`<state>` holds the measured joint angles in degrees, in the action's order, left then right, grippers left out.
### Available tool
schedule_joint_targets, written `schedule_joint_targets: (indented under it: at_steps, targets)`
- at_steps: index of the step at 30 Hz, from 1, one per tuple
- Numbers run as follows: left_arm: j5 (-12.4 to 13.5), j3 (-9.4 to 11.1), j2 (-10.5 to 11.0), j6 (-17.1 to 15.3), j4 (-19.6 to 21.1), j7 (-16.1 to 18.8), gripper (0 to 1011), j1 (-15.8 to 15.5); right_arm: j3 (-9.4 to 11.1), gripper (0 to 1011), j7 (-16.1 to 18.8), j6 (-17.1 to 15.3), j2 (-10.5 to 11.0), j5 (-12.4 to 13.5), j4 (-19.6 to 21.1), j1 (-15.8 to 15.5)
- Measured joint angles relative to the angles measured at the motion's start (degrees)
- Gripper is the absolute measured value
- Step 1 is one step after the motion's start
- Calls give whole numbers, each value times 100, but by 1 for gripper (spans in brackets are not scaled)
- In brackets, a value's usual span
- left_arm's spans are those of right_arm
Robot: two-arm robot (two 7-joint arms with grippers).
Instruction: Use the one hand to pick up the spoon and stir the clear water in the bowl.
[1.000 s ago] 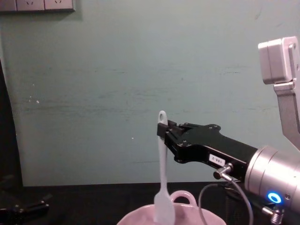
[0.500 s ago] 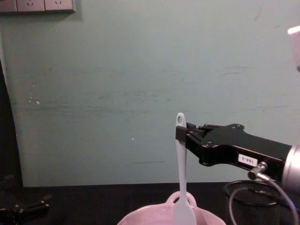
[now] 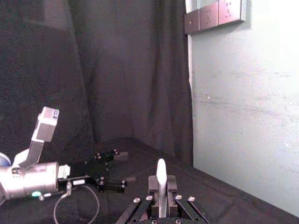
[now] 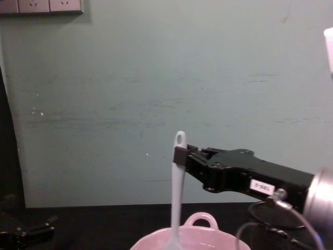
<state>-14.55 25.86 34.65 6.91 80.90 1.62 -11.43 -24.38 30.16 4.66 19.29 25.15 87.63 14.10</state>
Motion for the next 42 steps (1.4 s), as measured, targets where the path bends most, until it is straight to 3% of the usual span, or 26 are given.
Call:
schedule_joint_targets:
  at_steps: [5, 12, 20, 27, 32, 42]
  targets:
    - [0, 0, 0, 0, 0, 0, 1011, 0, -132, 108, 4, 436, -225, -51, -403, 194]
    - [0, 0, 0, 0, 0, 0, 1011, 0, -186, 108, -253, 1158, -541, -543, -987, 440]
    - [0, 0, 0, 0, 0, 0, 1011, 0, -78, 108, -627, 1398, -597, -1100, -1128, 469]
    - [0, 0, 0, 0, 0, 0, 1011, 0, 93, 109, -685, 1166, -385, -1271, -669, 228]
    - [0, 0, 0, 0, 0, 0, 1011, 0, 192, 108, -610, 917, -203, -1235, -295, 8]
    - [0, 0, 0, 0, 0, 0, 1011, 0, 271, 108, -188, 358, 51, -544, 216, -391]
